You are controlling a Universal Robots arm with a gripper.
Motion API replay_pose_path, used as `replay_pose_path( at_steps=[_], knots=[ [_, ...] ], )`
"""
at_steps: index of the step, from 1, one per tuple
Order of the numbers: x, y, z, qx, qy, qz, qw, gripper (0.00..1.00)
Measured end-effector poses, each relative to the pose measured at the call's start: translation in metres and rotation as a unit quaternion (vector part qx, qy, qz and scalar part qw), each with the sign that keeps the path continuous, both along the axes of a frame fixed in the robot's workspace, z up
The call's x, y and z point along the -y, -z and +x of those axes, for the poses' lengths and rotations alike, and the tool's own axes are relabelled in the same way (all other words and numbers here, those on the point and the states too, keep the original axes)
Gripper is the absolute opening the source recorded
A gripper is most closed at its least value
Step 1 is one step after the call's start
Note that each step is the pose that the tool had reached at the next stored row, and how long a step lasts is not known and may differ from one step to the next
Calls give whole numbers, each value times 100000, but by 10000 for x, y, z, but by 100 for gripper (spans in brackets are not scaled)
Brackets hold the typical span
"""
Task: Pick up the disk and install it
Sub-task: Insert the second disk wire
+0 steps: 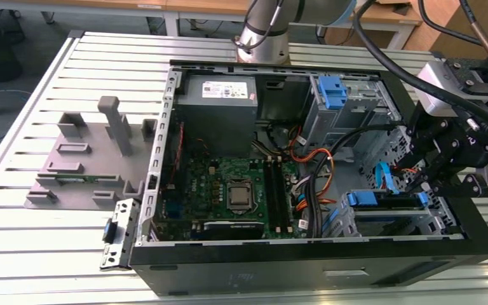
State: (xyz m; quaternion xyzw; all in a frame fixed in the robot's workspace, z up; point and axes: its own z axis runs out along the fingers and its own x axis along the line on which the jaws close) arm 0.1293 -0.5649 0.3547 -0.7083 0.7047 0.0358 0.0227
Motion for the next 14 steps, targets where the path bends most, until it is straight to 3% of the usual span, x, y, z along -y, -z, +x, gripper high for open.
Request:
replay_pose_path(
  at_steps=[5, 14],
  knots=[
    [0, -3, 17, -4, -12, -24, 100000, 43],
    [-22, 11, 146, 1, -92, -2, 100000, 43]
  ],
)
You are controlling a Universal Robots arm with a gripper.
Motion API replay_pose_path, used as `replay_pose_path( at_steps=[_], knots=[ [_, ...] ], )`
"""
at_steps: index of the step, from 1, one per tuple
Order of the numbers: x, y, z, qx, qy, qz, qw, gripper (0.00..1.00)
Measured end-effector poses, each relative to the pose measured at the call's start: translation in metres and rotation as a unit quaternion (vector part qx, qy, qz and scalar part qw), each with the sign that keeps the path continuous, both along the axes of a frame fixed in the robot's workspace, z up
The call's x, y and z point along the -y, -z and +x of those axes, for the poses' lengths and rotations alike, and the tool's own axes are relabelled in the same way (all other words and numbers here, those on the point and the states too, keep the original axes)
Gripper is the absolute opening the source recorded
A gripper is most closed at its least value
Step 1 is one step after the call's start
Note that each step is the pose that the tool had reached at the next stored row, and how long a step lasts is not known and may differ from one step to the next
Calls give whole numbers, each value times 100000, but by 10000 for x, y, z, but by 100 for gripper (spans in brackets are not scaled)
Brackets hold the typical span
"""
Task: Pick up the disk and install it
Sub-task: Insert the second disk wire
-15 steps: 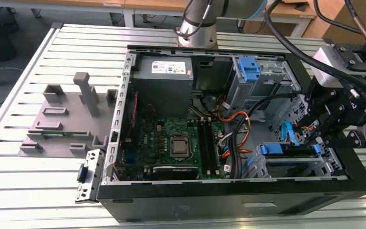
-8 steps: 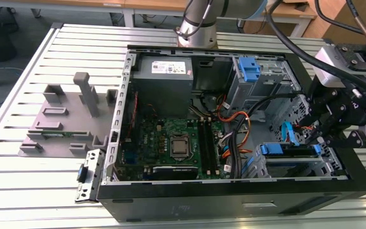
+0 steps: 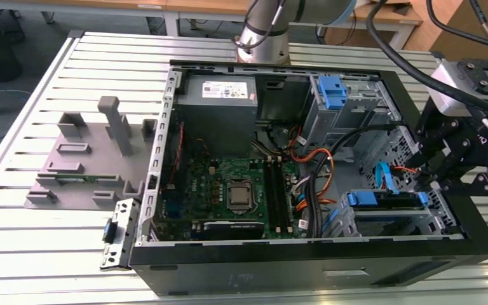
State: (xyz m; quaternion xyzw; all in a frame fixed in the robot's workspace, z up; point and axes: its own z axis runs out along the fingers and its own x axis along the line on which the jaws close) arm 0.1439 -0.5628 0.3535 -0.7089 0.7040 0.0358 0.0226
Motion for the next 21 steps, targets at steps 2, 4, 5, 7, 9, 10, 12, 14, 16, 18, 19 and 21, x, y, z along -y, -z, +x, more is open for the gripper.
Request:
replay_pose_path(
  at_steps=[2, 4, 5, 7, 9, 10, 12, 14, 16, 18, 19, 21],
  knots=[
    [-14, 10, 23, -1, -10, -7, 100000, 43],
    [-31, 26, 40, -1, -12, -43, 100000, 43],
    [-44, 37, 47, -1, -13, -65, 100000, 43],
    [-66, 52, 61, 0, -11, -122, 100000, 43],
    [-76, 56, 84, -5, -10, -171, 100000, 43],
    [-79, 56, 100, -6, -11, -197, 100000, 43],
    [-82, 59, 125, -11, -14, -291, 100000, 43],
    [-83, 65, 137, -7, -13, -553, 99998, 43],
    [-82, 74, 139, -8, -4, -845, 99996, 43],
    [-82, 84, 141, -8, -11, -1105, 99994, 43],
    [-83, 89, 144, -8, -12, -1244, 99992, 43],
    [-83, 94, 156, -8, -15, -1534, 99988, 43]
  ],
)
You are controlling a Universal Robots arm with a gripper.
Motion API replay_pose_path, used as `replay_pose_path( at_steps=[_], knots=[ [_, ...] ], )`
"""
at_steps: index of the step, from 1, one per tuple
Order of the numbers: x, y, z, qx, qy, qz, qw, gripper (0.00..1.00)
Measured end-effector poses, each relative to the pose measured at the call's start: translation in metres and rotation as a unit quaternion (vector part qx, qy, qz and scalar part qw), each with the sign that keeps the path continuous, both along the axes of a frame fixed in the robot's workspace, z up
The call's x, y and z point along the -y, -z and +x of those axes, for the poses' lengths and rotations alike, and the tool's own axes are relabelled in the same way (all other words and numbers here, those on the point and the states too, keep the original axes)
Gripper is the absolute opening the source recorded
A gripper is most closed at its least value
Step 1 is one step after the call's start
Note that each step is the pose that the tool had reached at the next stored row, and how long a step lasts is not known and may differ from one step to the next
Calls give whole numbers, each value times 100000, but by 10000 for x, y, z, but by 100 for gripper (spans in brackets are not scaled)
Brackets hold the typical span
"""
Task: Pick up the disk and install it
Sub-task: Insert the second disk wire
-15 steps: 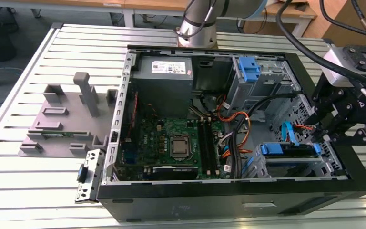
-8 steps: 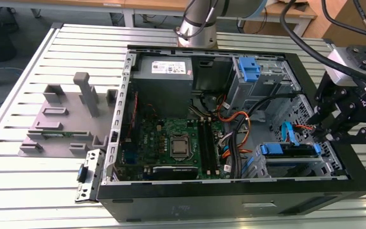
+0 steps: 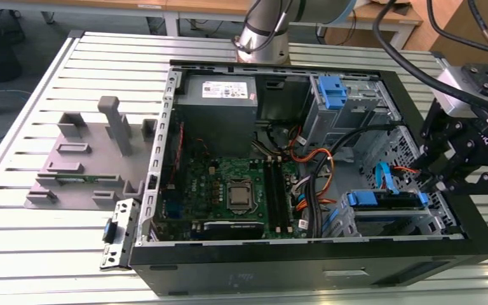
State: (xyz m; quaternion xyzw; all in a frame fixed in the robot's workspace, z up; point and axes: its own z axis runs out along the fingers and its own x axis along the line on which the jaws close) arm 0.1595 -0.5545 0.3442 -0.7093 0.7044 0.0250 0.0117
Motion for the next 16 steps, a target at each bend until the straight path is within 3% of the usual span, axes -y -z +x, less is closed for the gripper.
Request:
replay_pose_path(
  at_steps=[9, 12, 16],
  knots=[
    [0, 2, 4, -2, 7, -57, 100000, 41],
    [0, 2, 5, -3, 3, -58, 100000, 23],
    [0, 2, 5, -2, 4, -61, 100000, 16]
  ],
)
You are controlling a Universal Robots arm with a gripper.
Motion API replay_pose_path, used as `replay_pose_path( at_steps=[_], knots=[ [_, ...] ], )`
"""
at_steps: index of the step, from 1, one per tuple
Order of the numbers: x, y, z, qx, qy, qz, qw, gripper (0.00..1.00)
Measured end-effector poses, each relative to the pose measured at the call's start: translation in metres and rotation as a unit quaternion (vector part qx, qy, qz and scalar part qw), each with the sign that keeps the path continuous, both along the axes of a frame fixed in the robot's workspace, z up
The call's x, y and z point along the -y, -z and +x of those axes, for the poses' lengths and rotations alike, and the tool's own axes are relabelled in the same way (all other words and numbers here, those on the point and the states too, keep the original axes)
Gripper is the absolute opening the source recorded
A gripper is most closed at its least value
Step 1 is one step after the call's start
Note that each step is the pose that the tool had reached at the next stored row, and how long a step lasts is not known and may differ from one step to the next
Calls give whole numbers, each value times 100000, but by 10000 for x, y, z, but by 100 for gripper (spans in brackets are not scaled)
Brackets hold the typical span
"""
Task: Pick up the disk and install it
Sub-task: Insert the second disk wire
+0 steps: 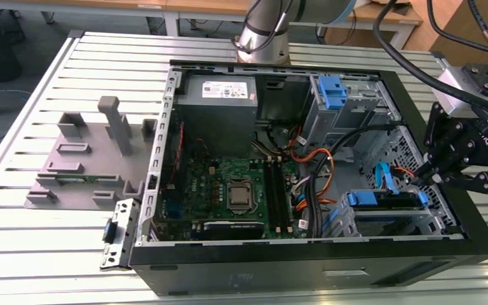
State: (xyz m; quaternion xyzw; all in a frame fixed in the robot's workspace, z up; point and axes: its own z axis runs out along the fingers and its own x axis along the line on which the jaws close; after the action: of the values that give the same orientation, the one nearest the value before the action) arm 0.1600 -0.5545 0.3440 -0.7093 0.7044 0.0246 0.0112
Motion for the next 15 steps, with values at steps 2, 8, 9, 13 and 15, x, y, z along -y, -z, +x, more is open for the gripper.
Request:
replay_pose_path(
  at_steps=[2, 8, 9, 13, 15],
  knots=[
    [0, 0, 0, 0, 1, 3, 100000, 16],
    [0, 0, -81, 205, 0, 2, 100000, 16],
    [0, 0, -111, 325, -1, 5, 99999, 16],
    [6, 0, -186, 683, 3, -5, 99998, 16],
    [18, 0, -188, 727, -9, -48, 99997, 16]
  ],
)
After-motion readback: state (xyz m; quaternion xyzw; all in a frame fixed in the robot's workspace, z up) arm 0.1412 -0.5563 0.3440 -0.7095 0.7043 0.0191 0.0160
